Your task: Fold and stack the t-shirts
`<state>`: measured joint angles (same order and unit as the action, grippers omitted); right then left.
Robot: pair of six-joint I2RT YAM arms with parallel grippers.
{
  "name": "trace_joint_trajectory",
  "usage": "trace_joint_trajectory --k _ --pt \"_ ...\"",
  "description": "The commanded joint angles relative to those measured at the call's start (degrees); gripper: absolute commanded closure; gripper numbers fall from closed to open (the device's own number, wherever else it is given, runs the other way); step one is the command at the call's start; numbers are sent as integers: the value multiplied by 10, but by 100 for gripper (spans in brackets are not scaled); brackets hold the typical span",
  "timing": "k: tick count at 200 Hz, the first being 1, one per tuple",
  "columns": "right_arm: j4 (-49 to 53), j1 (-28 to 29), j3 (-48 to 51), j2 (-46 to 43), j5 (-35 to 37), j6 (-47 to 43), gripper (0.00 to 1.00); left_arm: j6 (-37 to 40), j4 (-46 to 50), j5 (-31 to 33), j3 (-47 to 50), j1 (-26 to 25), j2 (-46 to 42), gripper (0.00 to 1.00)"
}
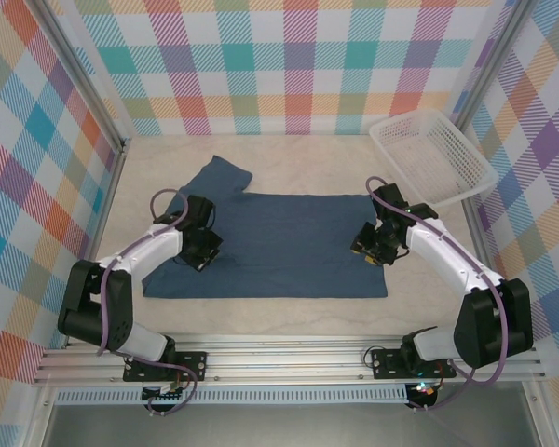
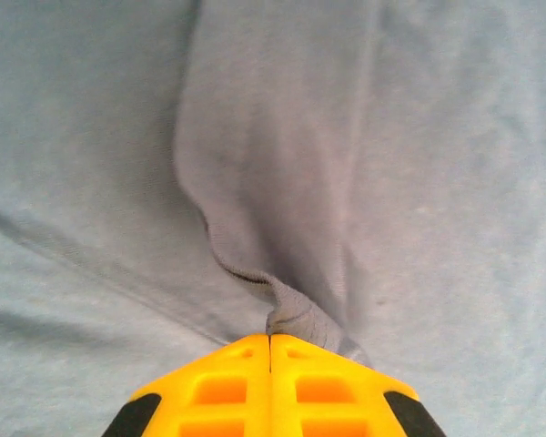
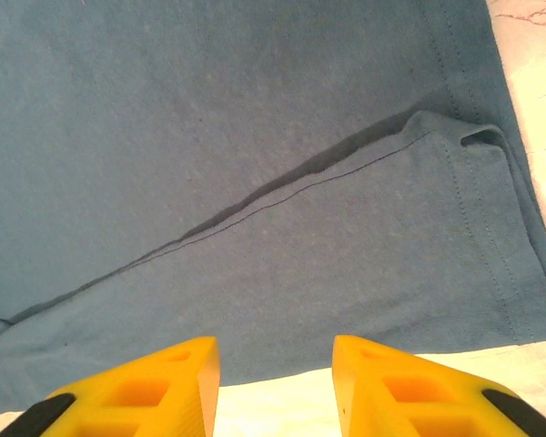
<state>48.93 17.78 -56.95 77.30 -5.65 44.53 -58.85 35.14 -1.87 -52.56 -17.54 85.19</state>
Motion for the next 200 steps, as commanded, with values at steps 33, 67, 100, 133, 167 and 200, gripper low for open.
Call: trace_joint_trajectory --k 33,67,100,133,167,200 --pt "2 4 -1 -8 -10 -3 62 102 59 34 -108 -34 100 100" --pt "6 4 1 -10 -10 -3 62 154 81 59 -177 -57 156 100" --pt "5 4 3 -11 -11 -2 62 211 103 74 -240 -82 209 100" --pt "5 4 1 -5 -17 -2 62 271 122 75 -290 -103 267 99" --pt "3 4 2 0 -19 -4 62 317 94 89 -304 -117 262 91" --pt "1 4 0 9 -23 -6 62 341 116 113 -333 -121 265 74"
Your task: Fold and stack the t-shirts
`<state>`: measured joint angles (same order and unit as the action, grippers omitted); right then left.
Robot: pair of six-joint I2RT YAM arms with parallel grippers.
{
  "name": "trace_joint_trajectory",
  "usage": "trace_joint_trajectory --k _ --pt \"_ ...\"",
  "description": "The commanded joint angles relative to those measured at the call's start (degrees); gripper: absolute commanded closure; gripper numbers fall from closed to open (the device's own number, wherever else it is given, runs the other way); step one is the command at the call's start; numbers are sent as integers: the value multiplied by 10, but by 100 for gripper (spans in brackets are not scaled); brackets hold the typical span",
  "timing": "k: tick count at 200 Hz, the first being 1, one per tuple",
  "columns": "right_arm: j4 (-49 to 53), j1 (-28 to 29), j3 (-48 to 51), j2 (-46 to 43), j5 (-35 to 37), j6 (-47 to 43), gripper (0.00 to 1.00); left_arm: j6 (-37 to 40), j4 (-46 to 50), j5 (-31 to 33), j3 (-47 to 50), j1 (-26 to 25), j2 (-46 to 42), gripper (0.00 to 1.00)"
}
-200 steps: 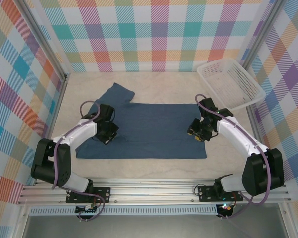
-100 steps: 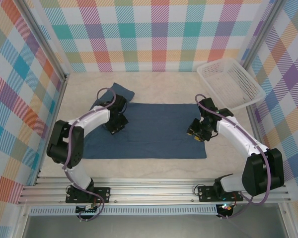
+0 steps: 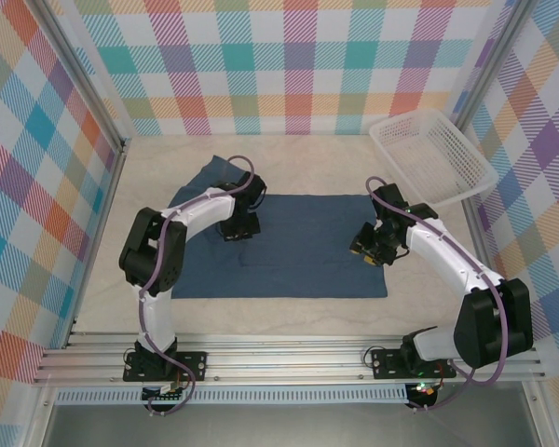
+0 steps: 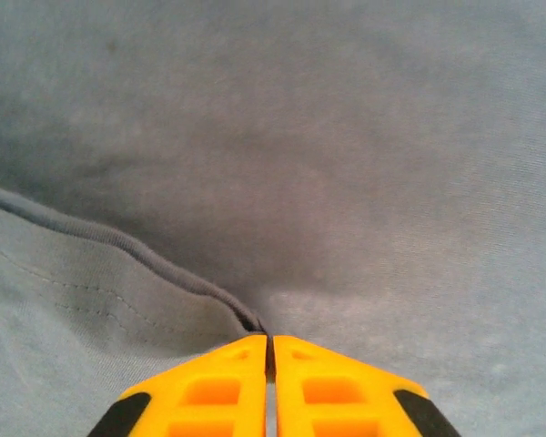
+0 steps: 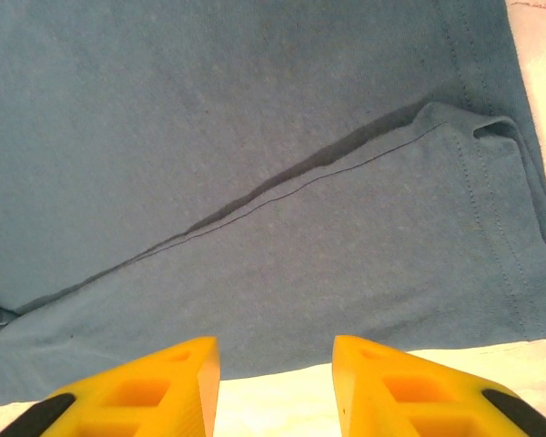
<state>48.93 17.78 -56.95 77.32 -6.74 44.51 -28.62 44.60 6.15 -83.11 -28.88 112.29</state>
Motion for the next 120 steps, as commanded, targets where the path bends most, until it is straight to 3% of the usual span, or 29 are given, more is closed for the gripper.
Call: trace_joint_trajectory --k 1,33,53,82,120 --pt "0 4 0 9 -12 -6 62 38 21 34 -27 -7 -7 73" --pt "1 4 -6 18 -13 -13 62 19 1 55 -3 -5 -63 70" --pt "-2 4 -6 22 -13 -17 62 -34 8 44 24 18 -106 70" --pt "-28 4 4 25 -31 -19 63 -95 -10 -13 109 98 -159 85" --pt "-46 4 -2 44 -52 -22 63 -107 -33 -79 128 196 -112 95"
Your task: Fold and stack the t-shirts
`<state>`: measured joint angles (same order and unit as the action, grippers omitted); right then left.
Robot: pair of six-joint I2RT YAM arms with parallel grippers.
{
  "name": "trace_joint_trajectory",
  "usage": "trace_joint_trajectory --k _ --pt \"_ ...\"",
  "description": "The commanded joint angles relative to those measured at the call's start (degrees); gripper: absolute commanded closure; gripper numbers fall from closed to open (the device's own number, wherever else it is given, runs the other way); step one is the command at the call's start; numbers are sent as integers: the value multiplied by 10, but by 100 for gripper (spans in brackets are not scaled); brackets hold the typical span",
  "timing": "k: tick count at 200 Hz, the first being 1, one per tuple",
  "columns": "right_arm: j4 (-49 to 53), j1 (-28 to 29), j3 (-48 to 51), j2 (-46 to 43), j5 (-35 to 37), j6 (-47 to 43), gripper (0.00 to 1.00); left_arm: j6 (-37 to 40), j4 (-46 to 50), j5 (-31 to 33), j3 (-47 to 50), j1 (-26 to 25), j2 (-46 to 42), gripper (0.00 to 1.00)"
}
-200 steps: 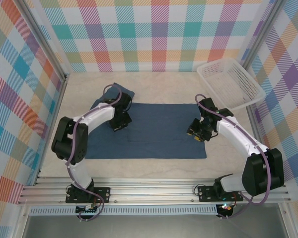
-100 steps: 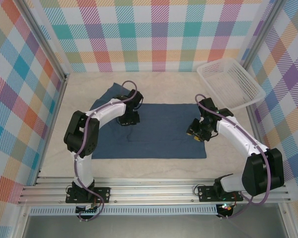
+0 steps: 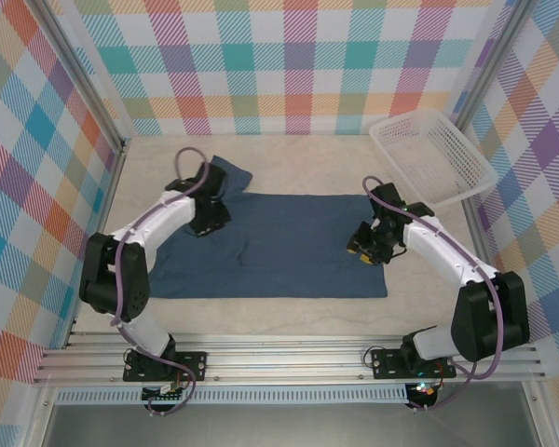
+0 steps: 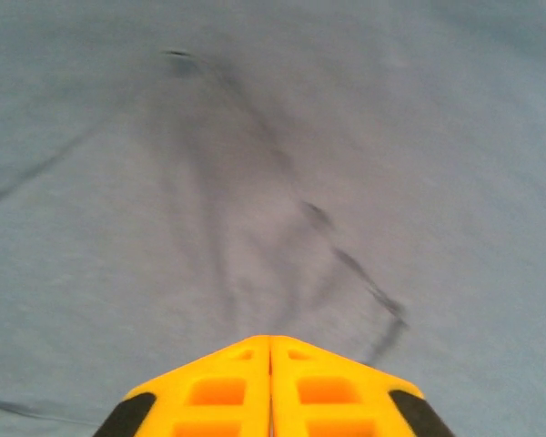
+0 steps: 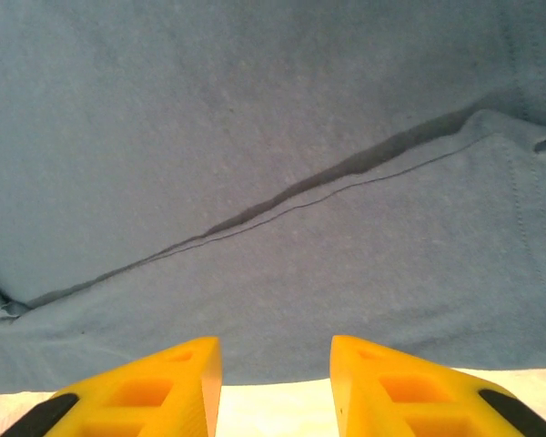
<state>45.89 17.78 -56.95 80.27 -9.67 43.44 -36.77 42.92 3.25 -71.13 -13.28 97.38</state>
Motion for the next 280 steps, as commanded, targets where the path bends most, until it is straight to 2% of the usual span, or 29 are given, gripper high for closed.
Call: trace_joint_trajectory --k 1,50,81,94,126,165,179,214,255,280 --pt "-16 4 -2 15 -23 -12 63 -25 -16 -51 8 41 39 95" --pt "-6 4 -2 11 -18 -12 63 -27 -39 -72 -73 56 144 96" --pt "-6 4 15 6 -16 -5 63 -24 14 -33 -131 56 196 94" --pt "-8 4 20 5 -12 -2 63 -20 50 -17 -154 56 216 91" --pt "-15 1 24 17 -2 2 63 -5 86 -5 -171 55 218 72" --pt "-18 -8 23 28 19 5 63 -5 131 80 -154 50 109 58" --pt "-23 -13 23 33 22 3 62 -8 133 69 -127 50 70 58" --pt "-32 -21 6 74 23 -5 63 -19 102 -19 -28 65 23 65" --pt "-37 -22 -15 132 9 11 64 -12 83 -57 8 87 52 71" --pt "-8 -26 -7 146 64 26 67 -5 64 -55 23 88 70 72"
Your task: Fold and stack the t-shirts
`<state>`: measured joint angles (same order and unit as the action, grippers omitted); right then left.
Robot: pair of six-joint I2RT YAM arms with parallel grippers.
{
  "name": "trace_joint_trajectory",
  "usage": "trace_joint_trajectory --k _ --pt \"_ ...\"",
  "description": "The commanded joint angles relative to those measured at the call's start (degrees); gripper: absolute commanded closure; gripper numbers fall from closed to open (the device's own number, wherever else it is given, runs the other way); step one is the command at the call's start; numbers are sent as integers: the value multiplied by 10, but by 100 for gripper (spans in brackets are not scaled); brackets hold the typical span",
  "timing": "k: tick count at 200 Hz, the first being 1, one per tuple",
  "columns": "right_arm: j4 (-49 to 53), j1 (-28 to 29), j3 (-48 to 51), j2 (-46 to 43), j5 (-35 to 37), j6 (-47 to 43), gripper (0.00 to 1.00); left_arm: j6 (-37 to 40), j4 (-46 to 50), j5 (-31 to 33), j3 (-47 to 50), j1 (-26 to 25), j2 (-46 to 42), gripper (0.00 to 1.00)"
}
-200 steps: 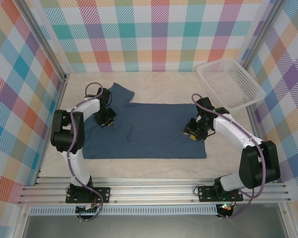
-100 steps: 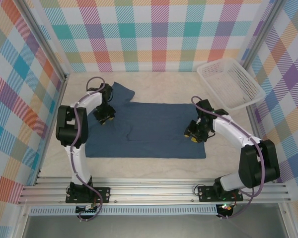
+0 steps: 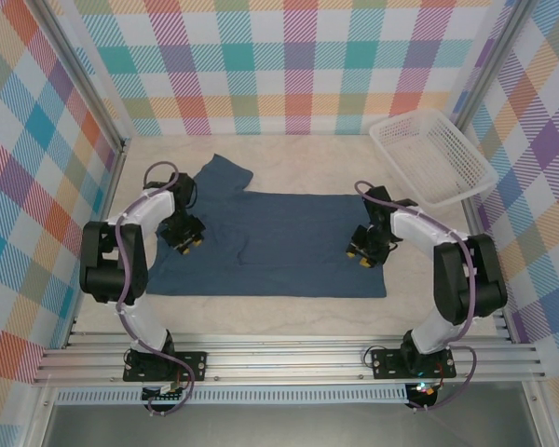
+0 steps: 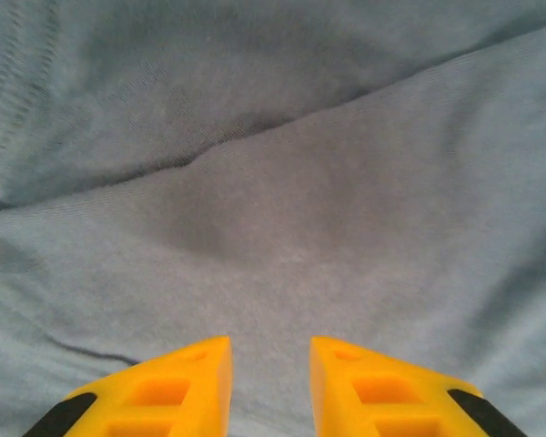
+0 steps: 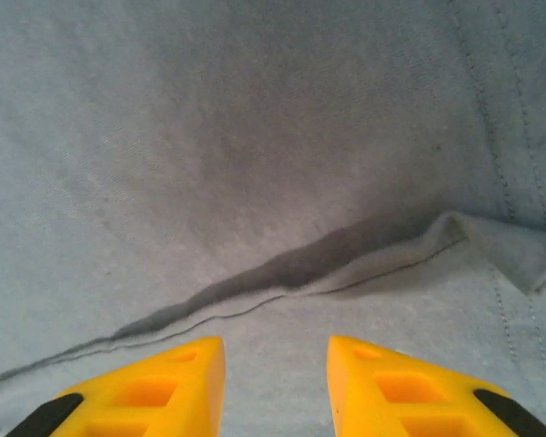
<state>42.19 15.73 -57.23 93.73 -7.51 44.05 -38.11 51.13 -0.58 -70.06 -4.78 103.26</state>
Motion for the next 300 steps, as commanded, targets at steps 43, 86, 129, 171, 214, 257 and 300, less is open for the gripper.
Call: trace_joint_trajectory --k 43,86,129,171,214,257,300 --pt "-5 -79 33 1 78 -30 70 15 -37 2 49 1 12 73" --pt "-20 -114 -10 55 63 -65 91 26 -46 11 63 1 3 73" --pt "14 -115 0 -12 104 -46 97 32 -28 38 37 1 -53 73" --pt "47 -27 -7 -95 98 -29 83 50 -35 -12 16 2 -35 75" --pt "0 75 27 -43 22 57 83 51 -53 -45 21 0 13 77" --pt "43 44 66 4 75 119 83 38 -58 -56 51 -34 25 77" --pt "69 -37 117 -8 84 145 82 -13 -72 -29 125 -95 4 77"
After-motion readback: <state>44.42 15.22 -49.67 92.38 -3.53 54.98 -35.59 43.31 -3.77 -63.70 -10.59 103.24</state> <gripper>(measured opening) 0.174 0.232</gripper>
